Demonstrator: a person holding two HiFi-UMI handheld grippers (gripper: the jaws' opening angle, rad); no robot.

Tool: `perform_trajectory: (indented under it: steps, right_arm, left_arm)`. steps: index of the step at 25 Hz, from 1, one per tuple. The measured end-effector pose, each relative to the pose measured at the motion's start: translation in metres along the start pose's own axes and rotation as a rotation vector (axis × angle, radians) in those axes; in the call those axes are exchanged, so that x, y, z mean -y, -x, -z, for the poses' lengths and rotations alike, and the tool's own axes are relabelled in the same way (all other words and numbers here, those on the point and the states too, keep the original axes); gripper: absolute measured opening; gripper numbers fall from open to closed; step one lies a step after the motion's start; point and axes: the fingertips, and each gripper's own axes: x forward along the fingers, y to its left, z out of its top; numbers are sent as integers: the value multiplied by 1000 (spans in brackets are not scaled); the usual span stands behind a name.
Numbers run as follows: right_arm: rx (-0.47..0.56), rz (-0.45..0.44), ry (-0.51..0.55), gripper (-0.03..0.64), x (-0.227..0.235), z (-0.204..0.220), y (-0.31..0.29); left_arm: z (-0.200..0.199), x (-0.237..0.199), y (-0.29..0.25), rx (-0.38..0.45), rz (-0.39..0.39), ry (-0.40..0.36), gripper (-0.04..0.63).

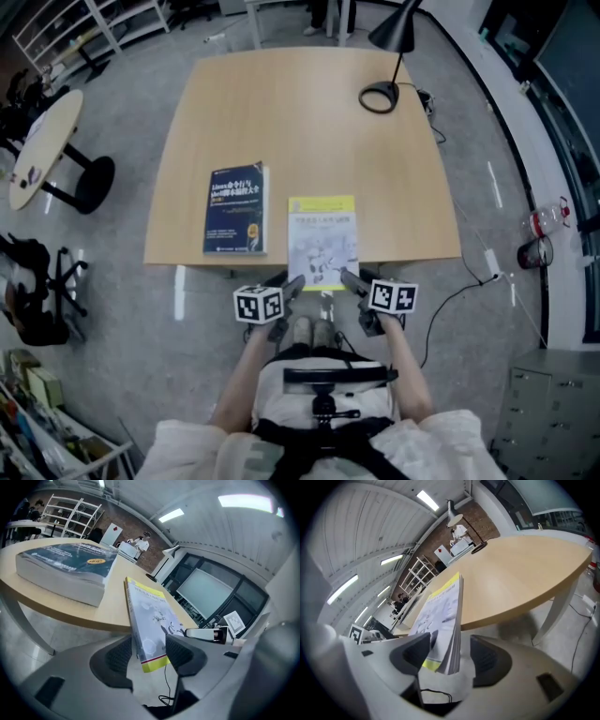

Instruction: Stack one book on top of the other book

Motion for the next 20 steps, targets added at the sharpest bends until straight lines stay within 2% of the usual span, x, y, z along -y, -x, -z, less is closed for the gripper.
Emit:
perform_trajectory:
  steps: [6, 11, 14, 20]
  right_arm:
    - [-24, -40, -33, 270, 0, 3, -8]
    - [-70, -95, -28, 270, -11, 7, -23]
    - [-73, -112, -65, 270, -12, 8, -26]
    - [-73, -107, -52, 237, -14, 6, -25]
  left_arm:
    - [7, -3, -9, -44, 53, 53, 212]
    - [10, 3, -18, -41, 168, 122, 212]
    - [10, 6, -22, -39, 207, 94, 212]
    - [9, 8, -24, -105, 203, 76, 210]
